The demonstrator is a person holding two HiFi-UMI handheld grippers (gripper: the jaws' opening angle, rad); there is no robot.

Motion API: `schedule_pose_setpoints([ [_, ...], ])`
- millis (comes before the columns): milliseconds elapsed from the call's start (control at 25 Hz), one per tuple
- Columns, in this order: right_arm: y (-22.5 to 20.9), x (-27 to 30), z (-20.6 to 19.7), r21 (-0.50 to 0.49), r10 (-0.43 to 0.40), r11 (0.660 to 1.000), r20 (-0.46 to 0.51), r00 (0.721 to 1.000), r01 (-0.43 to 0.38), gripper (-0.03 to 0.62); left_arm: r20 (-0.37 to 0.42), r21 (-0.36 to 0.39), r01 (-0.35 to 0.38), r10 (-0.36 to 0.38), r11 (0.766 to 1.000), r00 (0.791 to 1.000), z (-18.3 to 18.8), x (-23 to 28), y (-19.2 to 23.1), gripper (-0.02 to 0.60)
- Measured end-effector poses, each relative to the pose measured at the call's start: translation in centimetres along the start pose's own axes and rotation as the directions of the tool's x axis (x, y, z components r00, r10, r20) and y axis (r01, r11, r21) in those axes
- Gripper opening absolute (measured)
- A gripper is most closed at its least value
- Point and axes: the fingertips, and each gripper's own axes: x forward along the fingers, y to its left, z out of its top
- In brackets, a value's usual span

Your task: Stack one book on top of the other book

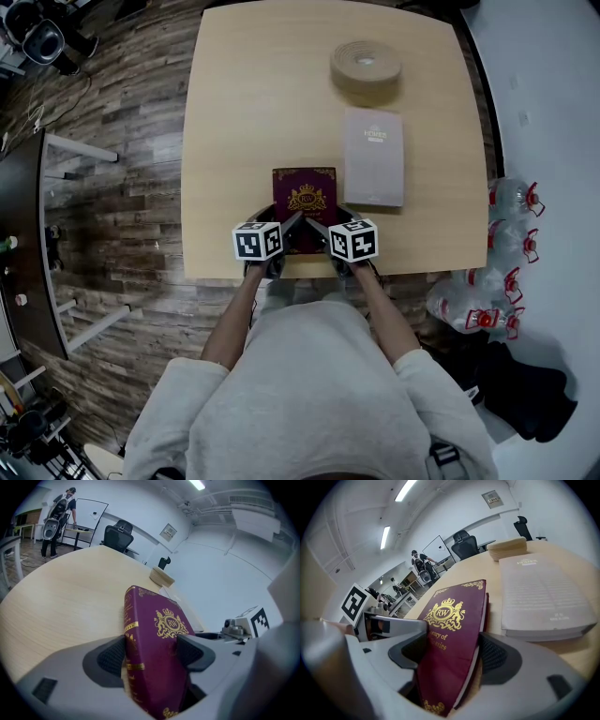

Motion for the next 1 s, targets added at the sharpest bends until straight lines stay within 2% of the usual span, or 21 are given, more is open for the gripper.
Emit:
schedule_pose_setpoints([
  [400,0.6,-0.6,2.5,-0.053,-0.016,0.998,0.057,0.998,0.019,0.342,0.075,0.04,-0.021,0.018,0.999,0.997,2.6,-0.8,-0.7,0.354],
  [1000,2.0,-2.9,7.7,-0.117,-0.011,0.993,0.186,0.983,0.033,0.341,0.184,0.134,-0.027,0.002,0.991,0.983,7.9,-3.0,-2.9,0.354],
])
